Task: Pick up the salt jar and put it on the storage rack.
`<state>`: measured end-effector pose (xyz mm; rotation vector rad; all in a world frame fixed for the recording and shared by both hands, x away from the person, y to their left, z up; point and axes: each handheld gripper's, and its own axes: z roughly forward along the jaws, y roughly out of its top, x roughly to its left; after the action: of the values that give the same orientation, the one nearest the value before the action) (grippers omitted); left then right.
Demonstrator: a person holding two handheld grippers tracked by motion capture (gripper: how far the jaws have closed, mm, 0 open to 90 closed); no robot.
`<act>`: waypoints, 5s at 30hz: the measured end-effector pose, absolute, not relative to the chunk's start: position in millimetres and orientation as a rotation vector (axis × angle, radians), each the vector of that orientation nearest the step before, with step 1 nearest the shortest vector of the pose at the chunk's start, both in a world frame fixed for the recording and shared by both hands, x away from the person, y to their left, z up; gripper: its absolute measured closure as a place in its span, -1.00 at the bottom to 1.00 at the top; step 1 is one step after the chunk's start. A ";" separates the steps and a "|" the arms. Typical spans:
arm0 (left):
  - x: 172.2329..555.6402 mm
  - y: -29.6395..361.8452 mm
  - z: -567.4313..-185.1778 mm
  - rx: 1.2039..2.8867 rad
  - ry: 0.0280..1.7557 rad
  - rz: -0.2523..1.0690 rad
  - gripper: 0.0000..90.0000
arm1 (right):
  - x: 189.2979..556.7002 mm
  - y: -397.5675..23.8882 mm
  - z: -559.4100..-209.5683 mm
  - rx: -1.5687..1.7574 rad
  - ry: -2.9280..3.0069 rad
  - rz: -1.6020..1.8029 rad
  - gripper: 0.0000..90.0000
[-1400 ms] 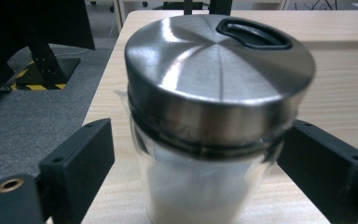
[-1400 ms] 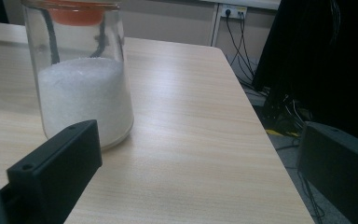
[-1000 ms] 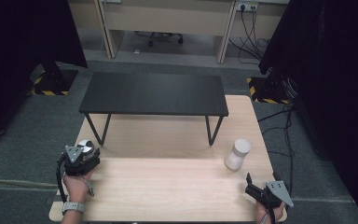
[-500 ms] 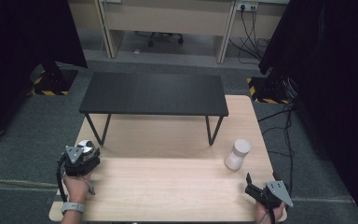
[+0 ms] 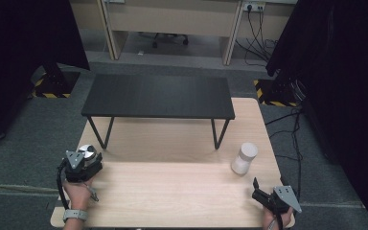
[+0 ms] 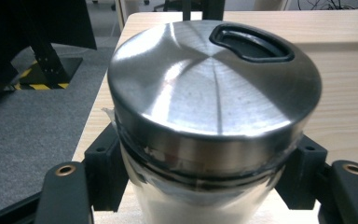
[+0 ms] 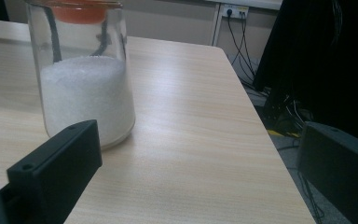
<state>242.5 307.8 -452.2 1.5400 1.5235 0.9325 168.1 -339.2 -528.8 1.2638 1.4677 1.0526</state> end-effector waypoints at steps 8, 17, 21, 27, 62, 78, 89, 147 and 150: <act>234.2 301.9 -424.8 1.543 1.497 0.934 -0.32 | 167.4 -340.4 -529.4 1.266 1.462 1.063 -0.99; 225.4 293.8 -403.2 1.514 1.487 0.910 -0.32 | 165.7 -342.7 -531.5 1.274 1.439 1.091 -0.99; 224.1 287.4 -391.3 1.525 1.472 0.921 -0.32 | 165.0 -344.3 -532.3 1.275 1.432 1.103 -0.99; 225.2 277.9 -370.3 1.531 1.454 0.920 -0.32 | 165.3 -343.5 -531.7 1.265 1.444 1.092 -0.99; 271.1 251.2 -290.8 1.542 1.403 0.921 -0.32 | 166.1 -343.7 -531.5 1.241 1.469 1.082 -0.99; 280.6 249.1 -264.5 1.540 1.369 0.968 -0.32 | 165.7 -343.6 -531.8 1.238 1.467 1.081 -0.99; 299.5 247.7 -259.9 1.538 1.368 0.975 -0.32 | 165.4 -342.8 -532.0 1.235 1.466 1.077 -0.99; 389.5 234.9 -257.9 1.595 1.359 0.962 -0.32 | 167.7 -341.0 -529.5 1.203 1.511 1.042 -0.99; 389.4 233.9 -258.9 1.598 1.352 0.972 -0.32 | 167.4 -340.6 -529.7 1.200 1.510 1.040 -0.99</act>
<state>389.4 233.9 -258.9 1.5975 1.3520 0.9720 167.4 -340.6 -529.7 1.2000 1.5102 1.0398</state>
